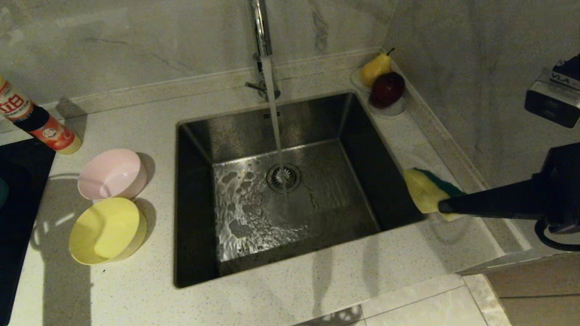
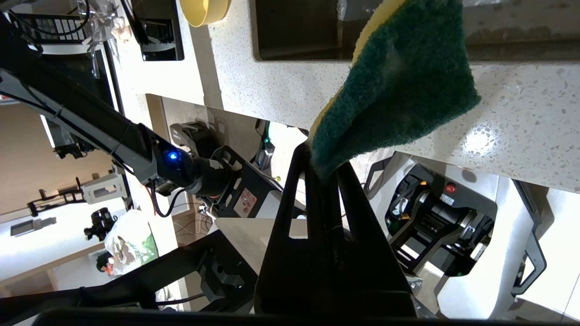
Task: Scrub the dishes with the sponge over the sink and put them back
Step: Place the bowl on the table, then wash the bowl
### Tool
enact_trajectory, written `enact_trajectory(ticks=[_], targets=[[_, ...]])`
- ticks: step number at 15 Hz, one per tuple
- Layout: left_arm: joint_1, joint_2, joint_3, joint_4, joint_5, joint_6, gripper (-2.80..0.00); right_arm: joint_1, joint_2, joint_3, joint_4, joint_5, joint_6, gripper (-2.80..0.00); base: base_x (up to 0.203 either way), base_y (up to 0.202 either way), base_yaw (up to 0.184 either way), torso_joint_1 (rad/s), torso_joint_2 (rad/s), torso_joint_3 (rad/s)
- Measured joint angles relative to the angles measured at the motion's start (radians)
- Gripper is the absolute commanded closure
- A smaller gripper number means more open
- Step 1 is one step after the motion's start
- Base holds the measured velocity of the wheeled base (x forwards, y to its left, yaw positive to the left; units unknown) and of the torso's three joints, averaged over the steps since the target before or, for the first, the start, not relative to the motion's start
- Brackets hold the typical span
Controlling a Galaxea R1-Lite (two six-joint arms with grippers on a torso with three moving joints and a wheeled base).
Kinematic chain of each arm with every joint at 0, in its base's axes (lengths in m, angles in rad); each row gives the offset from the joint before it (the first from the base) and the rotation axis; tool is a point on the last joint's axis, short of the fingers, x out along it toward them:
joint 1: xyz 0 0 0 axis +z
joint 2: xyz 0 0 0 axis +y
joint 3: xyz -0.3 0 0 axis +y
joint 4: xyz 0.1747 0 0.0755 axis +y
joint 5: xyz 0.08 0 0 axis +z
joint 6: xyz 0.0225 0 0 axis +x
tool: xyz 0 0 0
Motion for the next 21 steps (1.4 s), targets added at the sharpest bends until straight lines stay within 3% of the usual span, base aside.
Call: enact_trajectory(ticks=[3, 7, 8, 9, 12, 16, 21], targets=[[0.005, -0.016, -0.018, 0.022, -0.011, -0.006, -2.8, 0.0, -0.004, 0.0, 0.0, -0.001, 0.0, 0.0, 0.0, 0.0, 0.0, 0.0, 0.0, 0.0], [0.027, -0.119, -0.08, 0.128, -0.121, -0.029, -2.8, 0.0, -0.007, 0.001, 0.0, -0.001, 0.0, 0.0, 0.0, 0.0, 0.0, 0.0, 0.0, 0.0], [0.032, -0.153, -0.097, 0.161, -0.148, -0.034, -2.41, 0.0, -0.008, 0.001, 0.0, -0.001, 0.0, 0.0, 0.0, 0.0, 0.0, 0.0, 0.0, 0.0], [0.035, -0.188, -0.109, 0.187, -0.165, -0.036, 0.0, 0.0, -0.009, 0.001, 0.001, -0.001, 0.0, 0.0, 0.0, 0.0, 0.0, 0.0, 0.0, 0.0], [0.038, -0.298, -0.118, 0.259, -0.22, -0.014, 0.0, 0.0, -0.011, 0.002, 0.0, -0.003, 0.0, 0.0, 0.0, 0.0, 0.0, 0.0, 0.0, 0.0], [0.027, -0.45, -0.116, 0.41, -0.405, 0.117, 0.0, 0.0, -0.016, 0.003, 0.002, -0.008, 0.001, 0.0, 0.0, 0.0, 0.0, 0.0, 0.0, 0.0], [-0.178, -0.539, -0.071, 0.561, -0.421, 0.333, 0.0, -0.004, -0.019, 0.002, 0.003, -0.008, 0.004, 0.0, 0.0, 0.0, 0.0, 0.0, 0.0, 0.0]])
